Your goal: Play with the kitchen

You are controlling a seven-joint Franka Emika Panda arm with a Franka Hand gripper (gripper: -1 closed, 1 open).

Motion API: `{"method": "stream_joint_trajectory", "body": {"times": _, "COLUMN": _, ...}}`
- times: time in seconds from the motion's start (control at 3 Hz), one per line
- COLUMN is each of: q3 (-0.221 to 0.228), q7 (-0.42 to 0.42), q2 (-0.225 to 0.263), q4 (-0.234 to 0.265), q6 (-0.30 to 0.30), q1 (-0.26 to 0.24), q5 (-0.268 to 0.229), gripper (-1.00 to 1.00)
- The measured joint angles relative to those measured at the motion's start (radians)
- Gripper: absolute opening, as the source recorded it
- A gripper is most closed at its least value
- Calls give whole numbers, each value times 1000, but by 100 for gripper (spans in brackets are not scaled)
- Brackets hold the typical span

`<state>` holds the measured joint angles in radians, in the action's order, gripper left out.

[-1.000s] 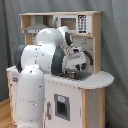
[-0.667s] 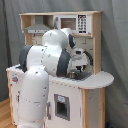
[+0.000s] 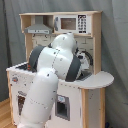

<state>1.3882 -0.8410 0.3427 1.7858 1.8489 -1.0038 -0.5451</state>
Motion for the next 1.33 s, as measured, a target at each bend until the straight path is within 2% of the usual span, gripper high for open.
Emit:
{"method": "stream_joint_trajectory", "body": {"times": 0.33, "q3": 0, "q7": 0, "q2": 73, "q4": -8, "q6": 16, "q1": 33, "q5": -57, "gripper": 100}}
{"method": "stream_joint_trajectory", "body": {"times": 0.67, "q3": 0, "q7": 0, "q2": 76, "q4": -11, "q6": 16, "q1": 36, "q5": -59, "gripper": -100}}
{"method": "stream_joint_trajectory", "body": {"times": 1.0, "q3": 30, "q7": 19, "q2": 72, "q4": -98, "q6": -10, "q1": 56, "q5": -72, "gripper": -100}}
{"method": "stream_joint_trajectory", "body": {"times": 1.33, "q3": 92, "q7": 19, "q2": 58, "q4": -154, "q6": -52, "q1": 22, "q5": -72, "gripper": -100}}
